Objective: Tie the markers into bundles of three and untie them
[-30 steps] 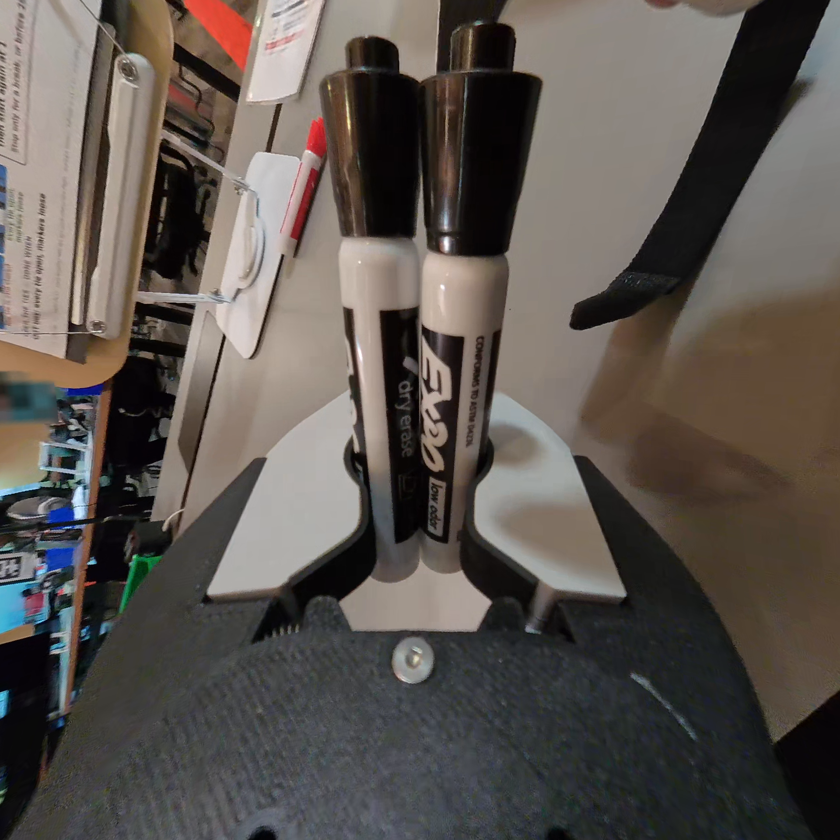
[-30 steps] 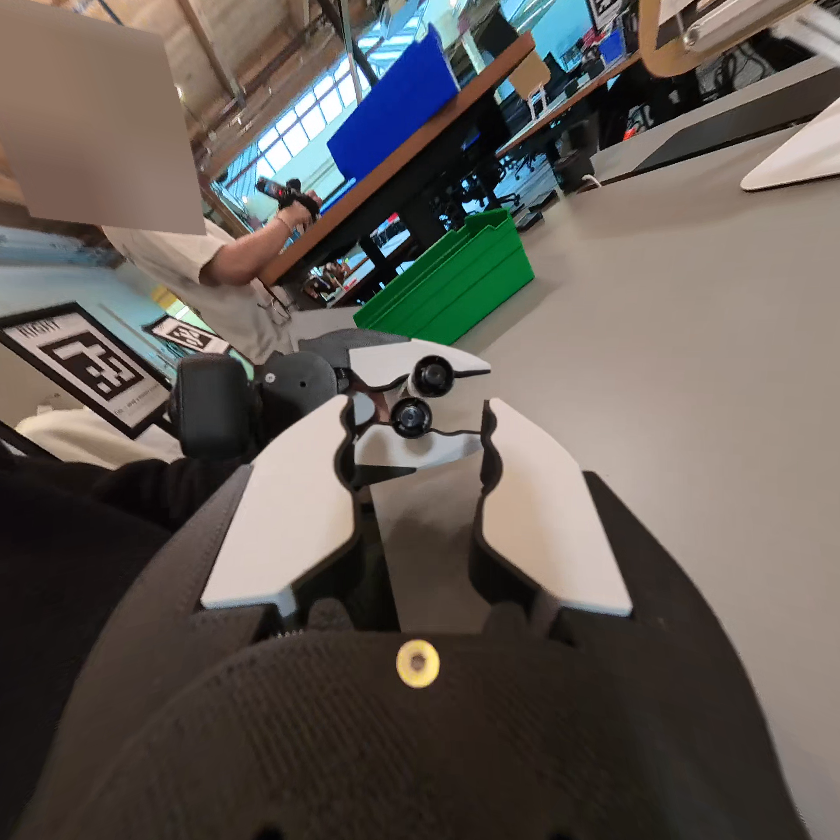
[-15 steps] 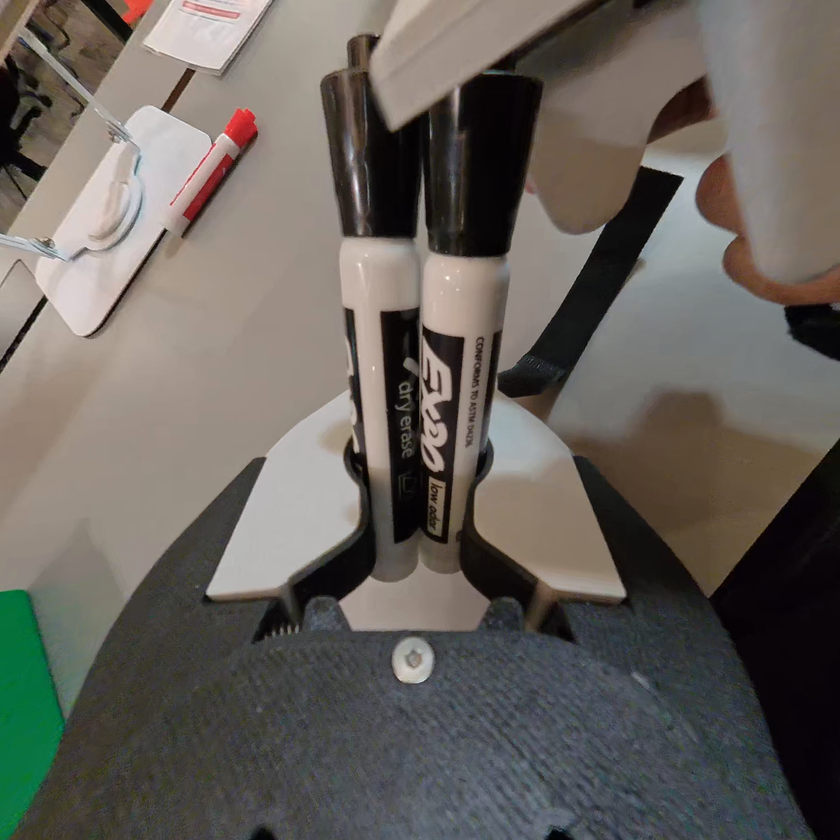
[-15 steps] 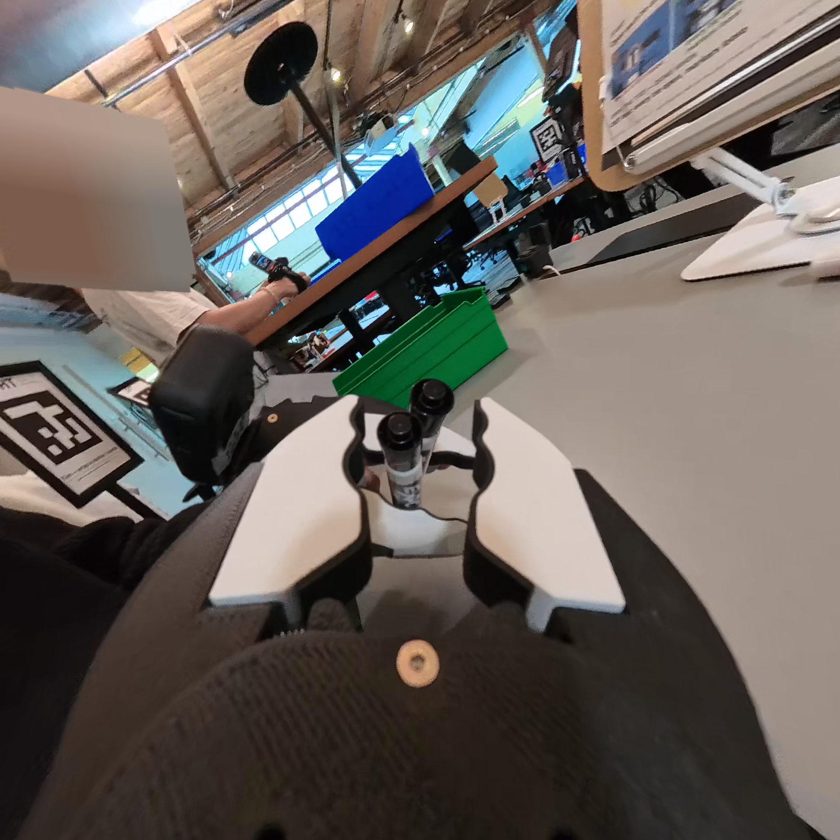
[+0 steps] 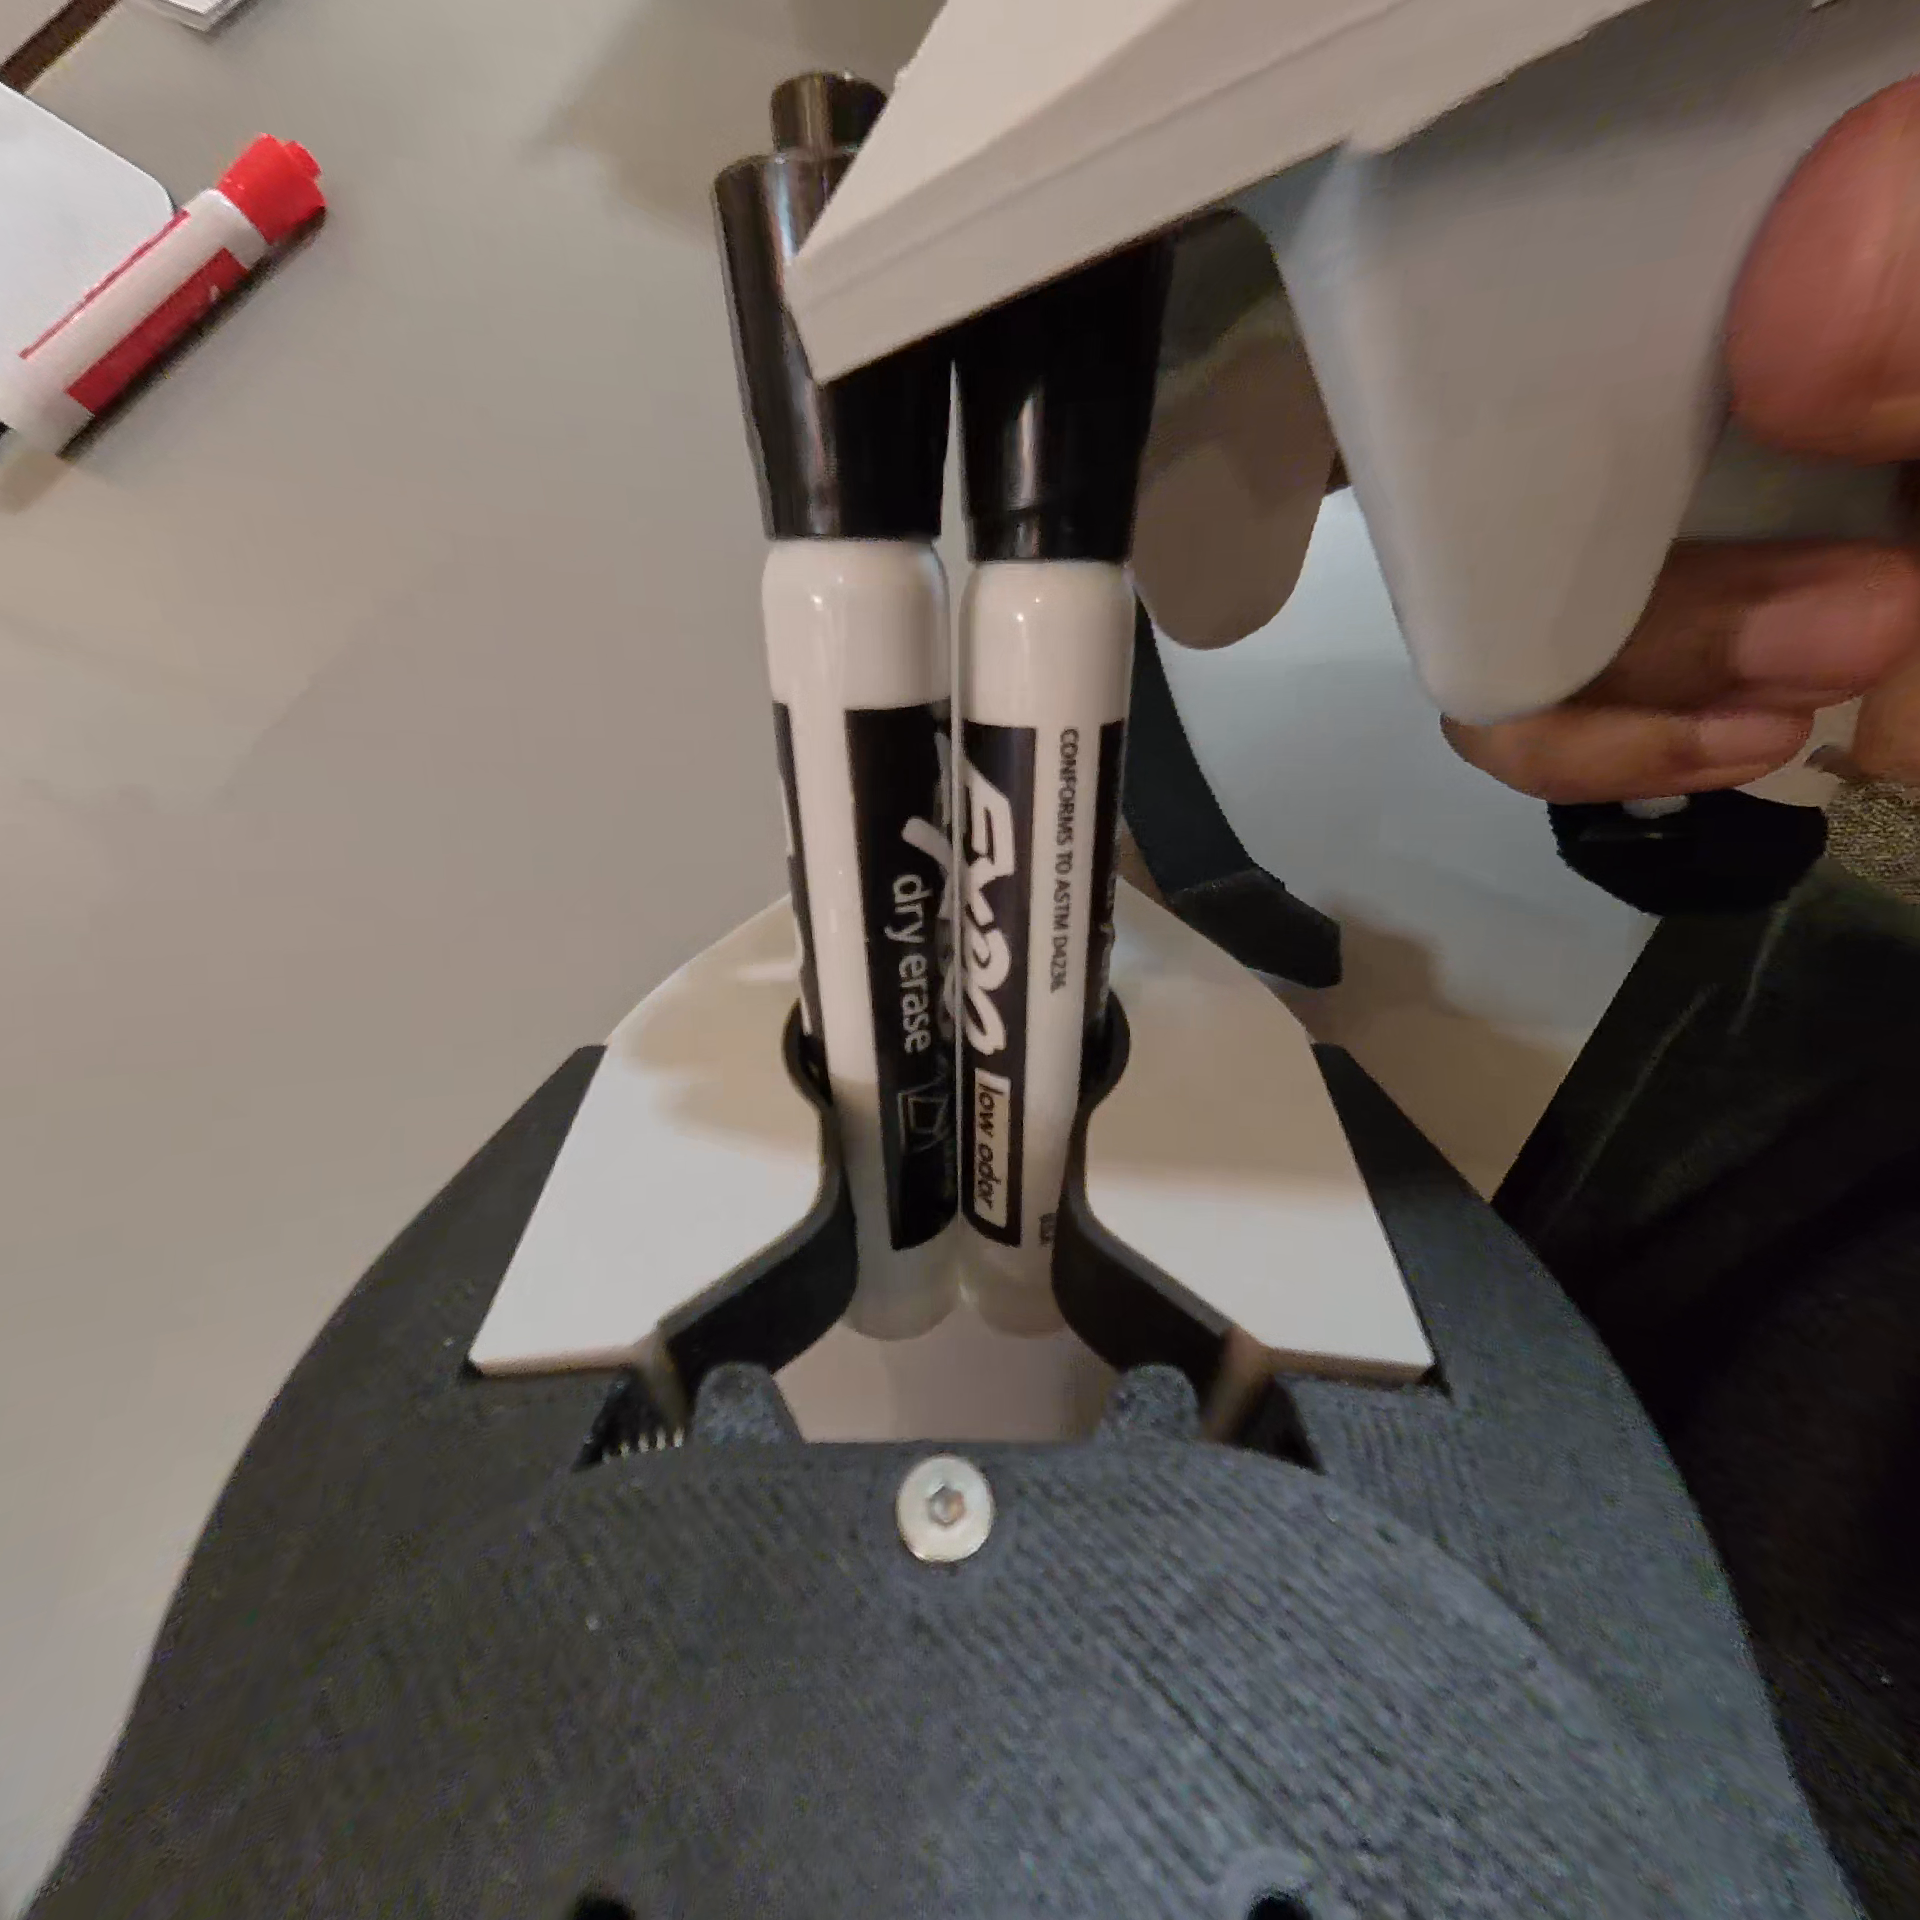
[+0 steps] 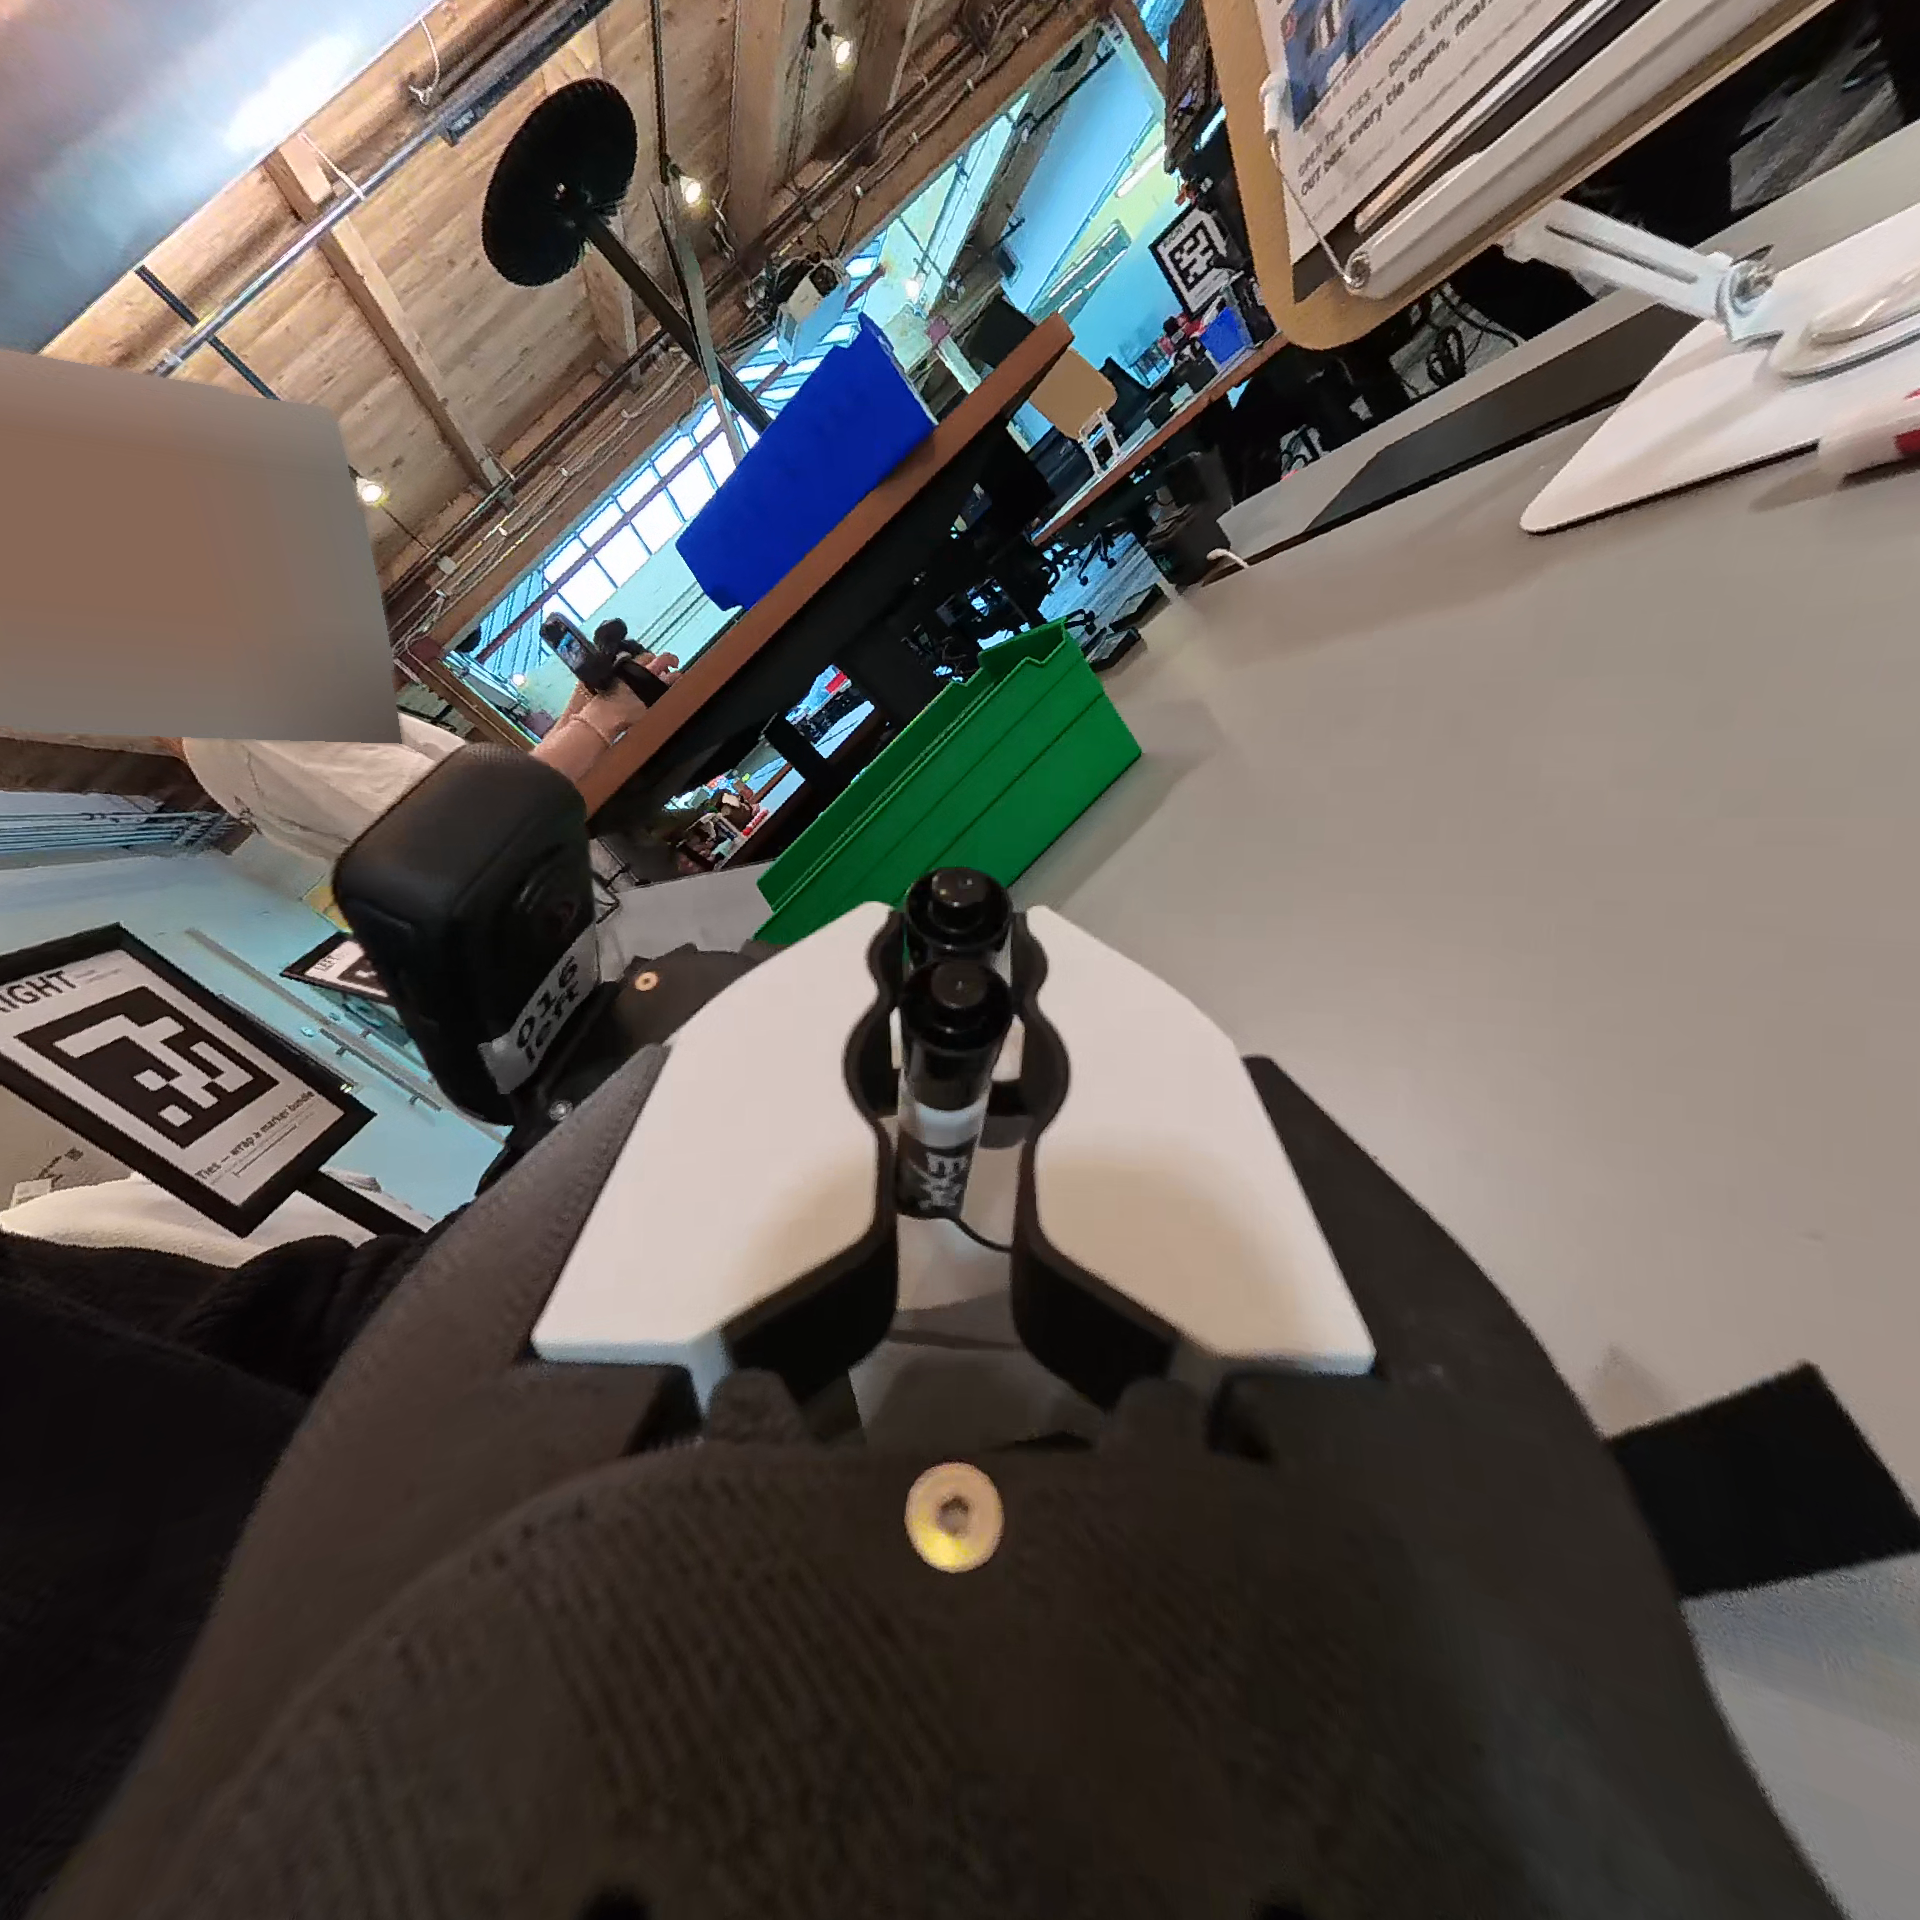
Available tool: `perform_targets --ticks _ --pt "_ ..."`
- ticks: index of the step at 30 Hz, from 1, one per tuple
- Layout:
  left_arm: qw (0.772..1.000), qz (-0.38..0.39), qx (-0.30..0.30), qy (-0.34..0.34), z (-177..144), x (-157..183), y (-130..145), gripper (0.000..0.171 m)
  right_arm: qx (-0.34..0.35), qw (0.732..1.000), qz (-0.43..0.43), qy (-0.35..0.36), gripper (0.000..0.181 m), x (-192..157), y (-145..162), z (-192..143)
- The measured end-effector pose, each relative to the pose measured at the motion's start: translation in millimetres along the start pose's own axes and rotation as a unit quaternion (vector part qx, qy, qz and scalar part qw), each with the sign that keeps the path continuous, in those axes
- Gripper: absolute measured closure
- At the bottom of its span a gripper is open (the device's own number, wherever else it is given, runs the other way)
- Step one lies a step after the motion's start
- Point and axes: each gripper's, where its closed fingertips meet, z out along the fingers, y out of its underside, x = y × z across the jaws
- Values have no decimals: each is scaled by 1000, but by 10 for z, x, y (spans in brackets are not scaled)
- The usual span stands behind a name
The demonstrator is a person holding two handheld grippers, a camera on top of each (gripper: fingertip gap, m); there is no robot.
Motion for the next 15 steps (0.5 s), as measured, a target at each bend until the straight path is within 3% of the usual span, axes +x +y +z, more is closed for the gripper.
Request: perform_targets --ticks 3,8,15 --pt "1000 -1 4 3 -6 0 -3 125 -7 1000 -19 4 149 -21 0 -4" --pt "1000 -10 2 14 -13 -6 23 126 -1 1000 -21 11 150 21 -40 -40" --pt "1000 -4 -11 25 10 25 79 126 -31 1000 -5 0 136 25 73 0"
